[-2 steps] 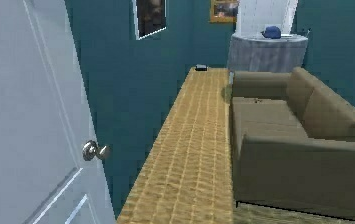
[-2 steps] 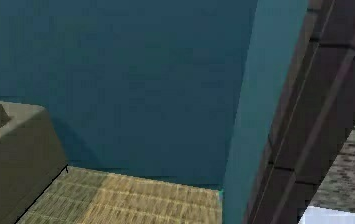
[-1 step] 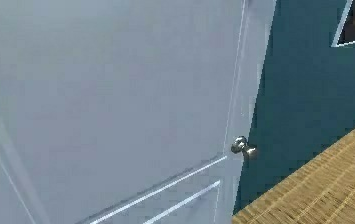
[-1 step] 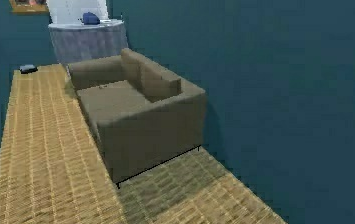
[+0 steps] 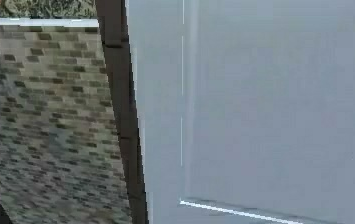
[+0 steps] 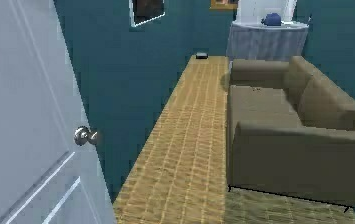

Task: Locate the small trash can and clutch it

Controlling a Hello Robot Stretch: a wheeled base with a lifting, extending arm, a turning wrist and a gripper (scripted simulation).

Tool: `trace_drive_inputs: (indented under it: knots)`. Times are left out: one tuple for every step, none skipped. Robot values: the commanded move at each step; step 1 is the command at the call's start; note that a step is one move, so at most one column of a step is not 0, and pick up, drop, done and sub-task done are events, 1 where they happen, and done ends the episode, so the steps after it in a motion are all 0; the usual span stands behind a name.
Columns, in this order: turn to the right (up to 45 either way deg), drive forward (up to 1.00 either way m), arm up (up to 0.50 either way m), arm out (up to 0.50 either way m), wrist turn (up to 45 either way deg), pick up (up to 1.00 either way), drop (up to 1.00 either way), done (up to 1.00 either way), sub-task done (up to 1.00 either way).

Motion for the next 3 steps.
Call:
trace_drive_inputs:
  knots:
    - [-45.0,0.0,0.0,0.0,0.0,0.0,0.0,0.0,0.0]
    - [-12.0,0.0,0.0,0.0,0.0,0.0,0.0,0.0,0.0]
    - [0.0,0.45,0.0,0.0,0.0,0.0,0.0,0.0,0.0]
